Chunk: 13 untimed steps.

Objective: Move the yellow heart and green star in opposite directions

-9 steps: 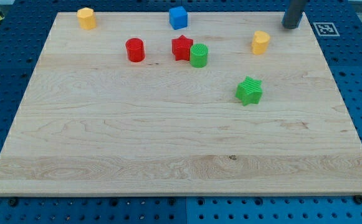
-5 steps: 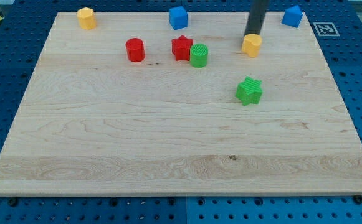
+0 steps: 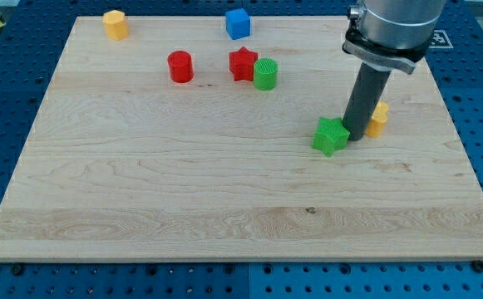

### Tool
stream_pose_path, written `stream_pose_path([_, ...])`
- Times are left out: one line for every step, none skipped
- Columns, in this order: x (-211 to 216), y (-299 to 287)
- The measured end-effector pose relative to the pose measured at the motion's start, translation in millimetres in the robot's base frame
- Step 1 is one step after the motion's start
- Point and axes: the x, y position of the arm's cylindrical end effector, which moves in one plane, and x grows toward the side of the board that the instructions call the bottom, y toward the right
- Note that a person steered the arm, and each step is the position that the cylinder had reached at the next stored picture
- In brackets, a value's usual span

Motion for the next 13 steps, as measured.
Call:
stream_pose_path([13.8, -0.3])
stream_pose_path([16.0, -18.2])
stream_pose_path([16.0, -47.9])
stream_pose_path([20.6, -74.6])
stream_pose_path([20.7, -103.5])
stream_pose_path([20.7, -131.4])
stream_pose_path([18.6, -156.6])
stream_pose_path([7.9, -181.2])
stream_pose_path([-12.8, -209.4])
stream_pose_path([-30.9, -239.5])
stream_pose_path([-46.0, -256.5])
stream_pose_path([-68.0, -256.5])
stream_pose_path([-76.9, -252.2])
